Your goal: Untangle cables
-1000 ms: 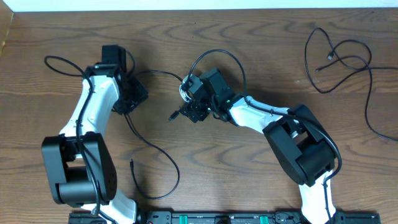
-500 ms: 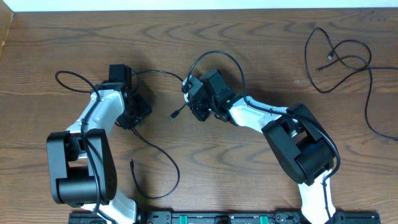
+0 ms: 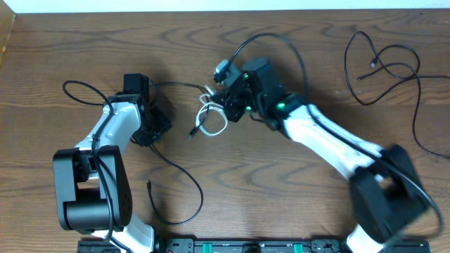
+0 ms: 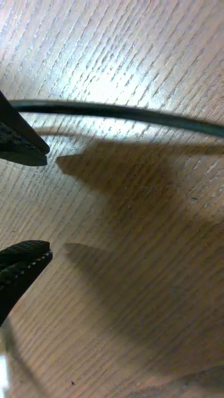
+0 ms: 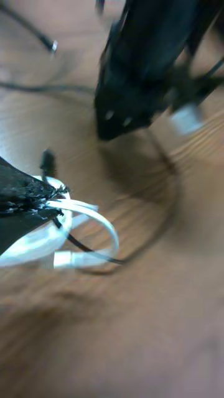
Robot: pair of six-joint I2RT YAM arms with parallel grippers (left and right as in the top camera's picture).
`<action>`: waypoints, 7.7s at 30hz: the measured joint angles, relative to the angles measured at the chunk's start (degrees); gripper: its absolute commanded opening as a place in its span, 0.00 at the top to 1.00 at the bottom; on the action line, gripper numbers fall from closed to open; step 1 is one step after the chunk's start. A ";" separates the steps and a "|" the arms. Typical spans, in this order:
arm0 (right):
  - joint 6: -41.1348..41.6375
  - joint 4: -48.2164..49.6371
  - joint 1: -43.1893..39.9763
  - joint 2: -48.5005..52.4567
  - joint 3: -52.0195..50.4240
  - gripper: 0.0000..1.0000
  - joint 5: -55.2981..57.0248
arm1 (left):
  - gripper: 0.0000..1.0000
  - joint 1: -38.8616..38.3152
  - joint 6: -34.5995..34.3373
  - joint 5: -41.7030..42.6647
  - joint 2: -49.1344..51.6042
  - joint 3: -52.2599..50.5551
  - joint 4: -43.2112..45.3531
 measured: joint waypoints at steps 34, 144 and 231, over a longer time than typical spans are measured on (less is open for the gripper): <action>-15.65 1.03 -4.09 -39.10 0.00 0.99 13.55 | 0.53 0.00 0.00 -0.15 0.00 0.00 0.87; 1.81 -12.39 -52.22 -8.90 -0.02 0.57 14.84 | 0.81 16.09 -3.56 -2.32 0.00 0.00 0.87; 39.12 -3.08 -8.33 15.91 0.61 0.29 -10.12 | 0.36 -5.70 -0.39 16.57 0.11 0.09 21.00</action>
